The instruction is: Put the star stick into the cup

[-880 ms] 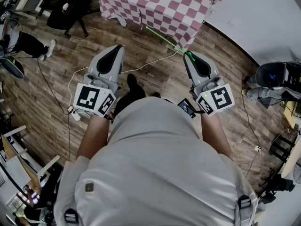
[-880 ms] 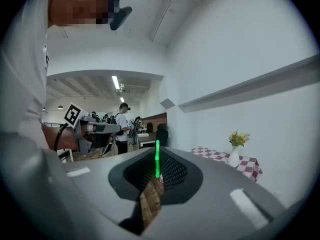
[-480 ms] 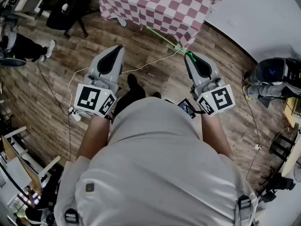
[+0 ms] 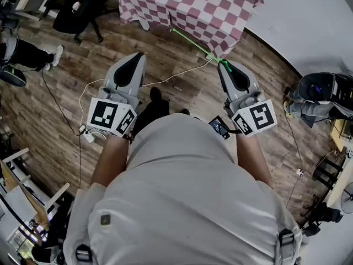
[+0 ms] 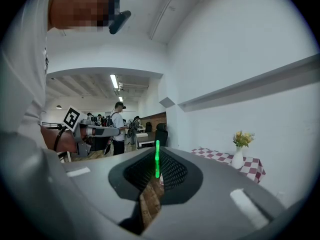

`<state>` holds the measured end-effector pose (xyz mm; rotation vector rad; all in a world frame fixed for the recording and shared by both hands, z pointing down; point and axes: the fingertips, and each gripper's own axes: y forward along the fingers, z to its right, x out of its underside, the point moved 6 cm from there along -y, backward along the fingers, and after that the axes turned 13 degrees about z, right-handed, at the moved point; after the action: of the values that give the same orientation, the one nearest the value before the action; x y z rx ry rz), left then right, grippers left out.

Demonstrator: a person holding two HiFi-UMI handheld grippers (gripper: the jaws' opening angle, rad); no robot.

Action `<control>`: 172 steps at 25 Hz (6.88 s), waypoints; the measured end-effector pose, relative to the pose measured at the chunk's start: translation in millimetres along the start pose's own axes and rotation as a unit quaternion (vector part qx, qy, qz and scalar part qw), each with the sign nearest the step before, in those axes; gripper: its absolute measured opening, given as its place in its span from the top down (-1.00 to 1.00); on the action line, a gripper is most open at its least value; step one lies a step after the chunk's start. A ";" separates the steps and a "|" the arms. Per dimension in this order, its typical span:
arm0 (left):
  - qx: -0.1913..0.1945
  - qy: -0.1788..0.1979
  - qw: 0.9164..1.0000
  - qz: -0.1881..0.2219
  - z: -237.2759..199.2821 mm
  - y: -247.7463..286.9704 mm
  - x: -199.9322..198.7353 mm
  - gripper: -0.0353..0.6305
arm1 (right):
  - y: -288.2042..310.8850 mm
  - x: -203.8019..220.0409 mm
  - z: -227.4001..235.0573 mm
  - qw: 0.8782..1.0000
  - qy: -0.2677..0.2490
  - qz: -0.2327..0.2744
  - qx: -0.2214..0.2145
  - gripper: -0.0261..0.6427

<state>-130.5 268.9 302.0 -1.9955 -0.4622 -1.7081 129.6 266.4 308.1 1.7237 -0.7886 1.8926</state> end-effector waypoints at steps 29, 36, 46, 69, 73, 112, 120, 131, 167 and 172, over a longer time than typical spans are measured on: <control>0.052 -0.018 0.998 -0.007 -185.0 54.0 -17.1 0.88 | 181.5 6.7 -12.9 0.999 -0.001 -0.015 0.041 0.84; 0.025 -0.011 1.000 -0.010 -193.4 72.1 -14.6 0.88 | 206.8 12.7 13.7 1.000 0.009 -0.007 0.010 0.84; -0.022 -0.002 1.000 -0.012 -194.5 125.2 -10.6 0.88 | 235.9 12.4 88.7 0.999 0.027 0.005 -0.025 0.84; -0.014 0.017 1.000 -0.010 -117.8 280.3 13.7 0.88 | 200.3 4.5 261.6 0.999 0.040 0.021 -0.021 0.84; 0.002 0.015 1.000 -0.014 -111.8 297.4 16.8 0.88 | 193.2 3.8 271.6 0.999 0.041 0.023 -0.010 0.84; 0.016 -0.044 0.995 -0.091 -254.0 390.7 89.9 0.88 | 335.6 92.4 321.6 0.992 0.082 -0.097 -0.007 0.84; 0.018 -0.062 0.991 -0.114 -280.3 401.2 112.4 0.88 | 359.8 127.3 327.7 0.986 0.090 -0.137 -0.006 0.84; 0.024 -0.096 0.984 -0.148 -307.2 410.5 146.5 0.88 | 390.3 172.1 327.4 0.976 0.101 -0.194 -0.017 0.84; 0.040 -0.122 0.977 -0.170 -319.1 401.9 159.5 0.88 | 413.4 196.8 318.8 0.966 0.072 -0.246 -0.013 0.68; 0.049 -0.106 0.980 -0.158 -302.3 398.0 148.3 0.88 | 400.9 180.1 313.7 0.972 0.058 -0.229 -0.015 0.68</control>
<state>-141.3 -236.3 430.0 -2.1298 -0.9644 -1.6153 68.3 -248.1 460.2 1.5916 -0.3335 1.6344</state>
